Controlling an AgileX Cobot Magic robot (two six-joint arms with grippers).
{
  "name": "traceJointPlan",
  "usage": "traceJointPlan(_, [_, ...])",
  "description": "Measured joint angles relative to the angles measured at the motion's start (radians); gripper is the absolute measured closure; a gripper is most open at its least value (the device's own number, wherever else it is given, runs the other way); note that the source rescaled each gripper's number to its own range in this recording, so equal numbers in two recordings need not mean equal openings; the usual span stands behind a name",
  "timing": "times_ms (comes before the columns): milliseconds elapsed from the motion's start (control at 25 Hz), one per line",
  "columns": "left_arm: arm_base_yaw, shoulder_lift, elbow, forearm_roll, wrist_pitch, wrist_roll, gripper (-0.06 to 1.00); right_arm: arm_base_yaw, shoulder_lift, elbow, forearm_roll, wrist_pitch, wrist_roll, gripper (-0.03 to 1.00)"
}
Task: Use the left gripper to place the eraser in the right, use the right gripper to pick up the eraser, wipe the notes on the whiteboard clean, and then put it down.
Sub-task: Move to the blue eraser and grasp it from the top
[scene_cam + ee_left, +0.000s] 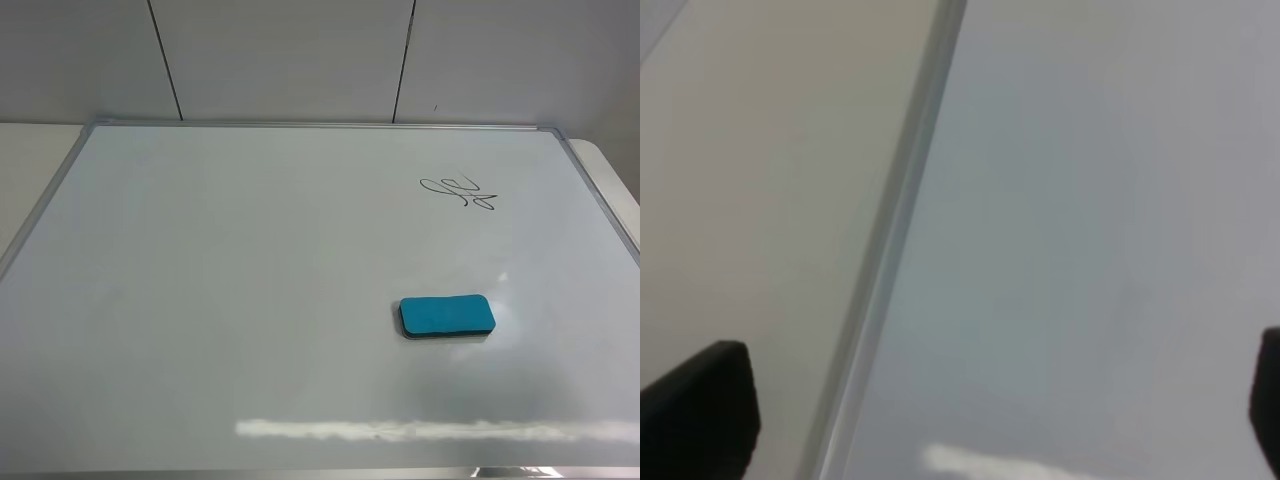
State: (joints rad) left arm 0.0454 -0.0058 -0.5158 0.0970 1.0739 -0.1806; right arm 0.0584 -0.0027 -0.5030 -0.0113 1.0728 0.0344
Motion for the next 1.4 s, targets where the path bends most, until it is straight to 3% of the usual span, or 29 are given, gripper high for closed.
traceJointPlan(320, [-0.054, 0.0, 0.0, 0.0, -0.002, 0.0, -0.06, 0.0, 0.0, 0.0, 0.0, 0.0, 0.0, -0.03])
traceJointPlan(720, [0.021, 0.0, 0.0, -0.001, -0.002, -0.001, -0.06, 0.0, 0.0, 0.0, 0.0, 0.0, 0.0, -0.03])
traceJointPlan(1400, [0.021, 0.0, 0.0, -0.001, -0.002, -0.001, -0.06, 0.0, 0.0, 0.0, 0.0, 0.0, 0.0, -0.03])
